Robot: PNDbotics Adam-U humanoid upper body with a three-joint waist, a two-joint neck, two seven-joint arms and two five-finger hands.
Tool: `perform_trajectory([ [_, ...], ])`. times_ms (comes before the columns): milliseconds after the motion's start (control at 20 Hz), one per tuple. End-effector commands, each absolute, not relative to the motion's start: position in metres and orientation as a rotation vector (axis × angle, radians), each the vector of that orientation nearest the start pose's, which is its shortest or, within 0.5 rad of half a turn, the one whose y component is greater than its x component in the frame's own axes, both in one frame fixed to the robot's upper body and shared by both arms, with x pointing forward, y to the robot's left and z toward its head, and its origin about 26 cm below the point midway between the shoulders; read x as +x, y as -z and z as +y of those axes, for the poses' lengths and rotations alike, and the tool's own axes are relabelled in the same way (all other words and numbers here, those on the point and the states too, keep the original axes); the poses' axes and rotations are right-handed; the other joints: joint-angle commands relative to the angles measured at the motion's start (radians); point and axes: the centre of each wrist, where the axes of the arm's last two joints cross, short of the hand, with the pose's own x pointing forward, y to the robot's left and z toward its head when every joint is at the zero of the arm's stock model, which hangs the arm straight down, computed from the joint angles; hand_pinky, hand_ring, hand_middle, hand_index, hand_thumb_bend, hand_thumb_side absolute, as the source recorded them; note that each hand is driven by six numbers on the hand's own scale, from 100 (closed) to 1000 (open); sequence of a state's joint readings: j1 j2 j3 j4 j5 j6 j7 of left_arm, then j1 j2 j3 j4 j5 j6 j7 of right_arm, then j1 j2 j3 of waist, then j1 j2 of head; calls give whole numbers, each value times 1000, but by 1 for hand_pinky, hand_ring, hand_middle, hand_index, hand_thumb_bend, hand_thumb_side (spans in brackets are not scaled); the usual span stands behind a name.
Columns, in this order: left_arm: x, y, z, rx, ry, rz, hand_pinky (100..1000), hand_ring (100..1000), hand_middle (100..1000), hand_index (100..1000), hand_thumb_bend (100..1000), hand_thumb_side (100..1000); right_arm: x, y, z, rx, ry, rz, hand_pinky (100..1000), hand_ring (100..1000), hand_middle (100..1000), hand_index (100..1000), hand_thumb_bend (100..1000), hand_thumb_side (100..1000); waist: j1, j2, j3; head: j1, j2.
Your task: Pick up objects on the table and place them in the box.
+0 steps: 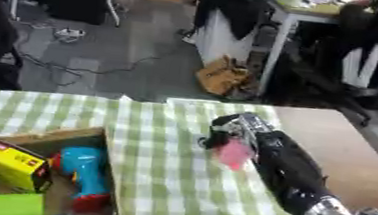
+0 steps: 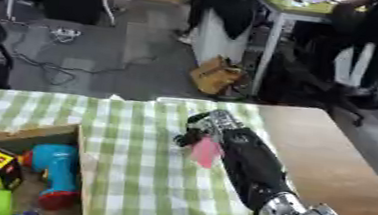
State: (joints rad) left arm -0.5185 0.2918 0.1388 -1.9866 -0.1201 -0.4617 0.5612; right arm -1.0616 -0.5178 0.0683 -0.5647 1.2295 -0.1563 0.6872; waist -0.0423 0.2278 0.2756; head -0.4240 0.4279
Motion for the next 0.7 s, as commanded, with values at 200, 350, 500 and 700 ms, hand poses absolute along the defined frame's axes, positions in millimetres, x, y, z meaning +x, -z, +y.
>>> perform_trajectory([
  [200,310,-278,270,-404,394,3136,897,910,921,925,115,1000,494,-228,-356,-853,-1540,-666,100,100,100,268,100,910,-24,-13,3,1,-10],
  [350,310,-279,270,-406,390,3136,897,910,921,925,116,1000,495,-239,-351,-839,-1540,-681,100,100,100,267,100,910,-37,-17,3,3,-8],
  [500,310,-279,270,-407,385,3136,897,910,922,925,116,1000,495,-250,-345,-835,-1542,-702,100,100,100,268,100,915,-46,-22,2,8,-6],
  [700,310,-279,269,-405,379,3137,897,910,922,926,119,1000,497,-263,-333,-817,-1544,-761,100,100,100,268,100,921,-58,-35,4,12,0],
])
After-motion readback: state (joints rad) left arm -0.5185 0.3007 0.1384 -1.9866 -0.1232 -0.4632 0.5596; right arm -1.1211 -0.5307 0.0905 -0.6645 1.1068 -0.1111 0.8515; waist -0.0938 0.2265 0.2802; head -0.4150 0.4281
